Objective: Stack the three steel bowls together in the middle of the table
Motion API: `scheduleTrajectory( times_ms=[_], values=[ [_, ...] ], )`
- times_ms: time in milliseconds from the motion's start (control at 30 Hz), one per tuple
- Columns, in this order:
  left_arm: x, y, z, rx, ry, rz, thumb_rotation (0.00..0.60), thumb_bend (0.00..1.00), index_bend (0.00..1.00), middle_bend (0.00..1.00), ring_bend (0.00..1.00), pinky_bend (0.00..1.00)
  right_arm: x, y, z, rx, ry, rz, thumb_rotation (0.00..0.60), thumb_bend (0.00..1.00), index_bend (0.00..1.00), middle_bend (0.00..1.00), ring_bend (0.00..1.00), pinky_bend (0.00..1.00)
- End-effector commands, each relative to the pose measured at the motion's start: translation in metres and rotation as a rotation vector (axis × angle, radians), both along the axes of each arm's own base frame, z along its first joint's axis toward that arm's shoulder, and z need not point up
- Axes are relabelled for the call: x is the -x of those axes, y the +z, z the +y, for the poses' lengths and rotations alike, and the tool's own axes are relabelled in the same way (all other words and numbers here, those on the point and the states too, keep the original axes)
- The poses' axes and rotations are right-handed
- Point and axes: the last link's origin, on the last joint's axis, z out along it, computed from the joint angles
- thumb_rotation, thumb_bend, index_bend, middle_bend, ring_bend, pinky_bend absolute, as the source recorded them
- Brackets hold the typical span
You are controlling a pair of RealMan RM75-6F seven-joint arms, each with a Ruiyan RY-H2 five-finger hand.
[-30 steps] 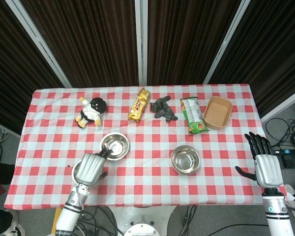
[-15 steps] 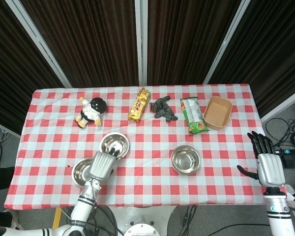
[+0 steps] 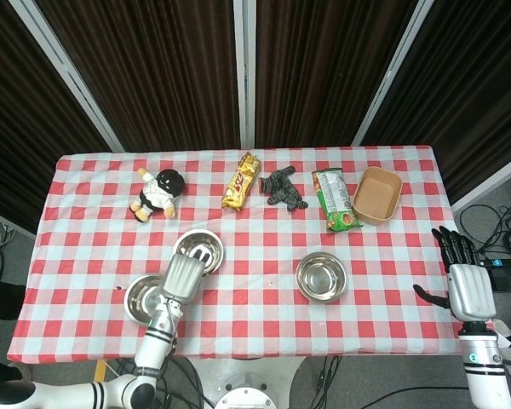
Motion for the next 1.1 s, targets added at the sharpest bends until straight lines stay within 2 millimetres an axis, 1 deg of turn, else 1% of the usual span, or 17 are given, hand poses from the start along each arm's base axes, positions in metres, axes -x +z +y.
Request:
scheduleTrajectory(
  times_ms=[33,467,767,1100],
  values=[
    [0.002,-0.004,0.002,0.006,0.01,0.007,0.6,0.21,0.45,0.52,0.8,0.84,0.001,0.001,-0.001,0.003,-0.004,0.0,0.6,0.05,0.03,0.05,0.0,0.03],
    [0.013,-0.017,0.012,-0.004,0.019,0.047,0.6,0.26,0.54,0.61,0.84,0.88,0.003,0.002,-0.001,0.006,-0.014,0.003,0.6,0.05,0.03,0.05,0.0,0.03],
    [0.01,-0.019,0.013,-0.018,-0.001,0.046,0.6,0.32,0.61,0.7,0.88,0.91,0.004,0.002,-0.002,0.006,-0.018,0.003,0.6,0.05,0.03,0.05,0.0,0.03],
    [0.007,-0.02,0.013,-0.02,-0.016,0.052,0.6,0.36,0.65,0.73,0.89,0.92,0.006,0.002,-0.002,0.005,-0.024,0.003,0.6,0.05,0.03,0.05,0.0,0.03]
  ],
)
